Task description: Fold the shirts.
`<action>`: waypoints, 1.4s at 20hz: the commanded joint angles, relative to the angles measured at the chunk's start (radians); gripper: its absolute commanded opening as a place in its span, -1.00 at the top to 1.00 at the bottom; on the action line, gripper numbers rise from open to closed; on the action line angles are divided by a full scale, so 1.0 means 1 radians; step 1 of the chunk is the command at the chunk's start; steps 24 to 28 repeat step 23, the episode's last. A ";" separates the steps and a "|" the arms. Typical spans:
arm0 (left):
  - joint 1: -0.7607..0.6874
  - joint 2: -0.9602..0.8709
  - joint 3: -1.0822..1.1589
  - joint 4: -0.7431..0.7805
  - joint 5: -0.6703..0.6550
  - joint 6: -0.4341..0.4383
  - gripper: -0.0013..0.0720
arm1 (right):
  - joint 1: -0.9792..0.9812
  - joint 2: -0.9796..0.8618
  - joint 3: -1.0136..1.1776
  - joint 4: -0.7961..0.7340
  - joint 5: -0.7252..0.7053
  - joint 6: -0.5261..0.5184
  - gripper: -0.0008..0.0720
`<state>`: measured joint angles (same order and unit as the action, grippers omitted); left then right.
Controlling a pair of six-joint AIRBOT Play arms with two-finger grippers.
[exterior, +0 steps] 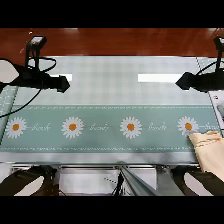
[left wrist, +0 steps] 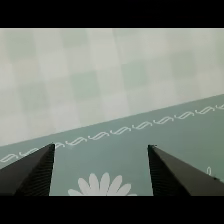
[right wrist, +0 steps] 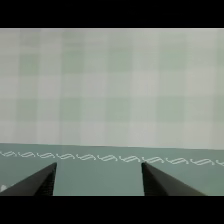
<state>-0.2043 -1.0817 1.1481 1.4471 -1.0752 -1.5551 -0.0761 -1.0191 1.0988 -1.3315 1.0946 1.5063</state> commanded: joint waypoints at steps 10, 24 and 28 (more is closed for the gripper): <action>-0.004 -0.016 -0.015 0.011 0.063 -0.081 -0.99 | 0.017 -0.009 0.003 -0.077 0.048 -0.049 -0.67; -0.004 -0.016 -0.015 0.011 0.063 -0.081 -0.99 | 0.017 -0.008 0.003 -0.077 0.047 -0.049 -0.67; -0.004 -0.016 -0.015 0.011 0.063 -0.081 -0.99 | 0.017 -0.008 0.003 -0.077 0.047 -0.049 -0.67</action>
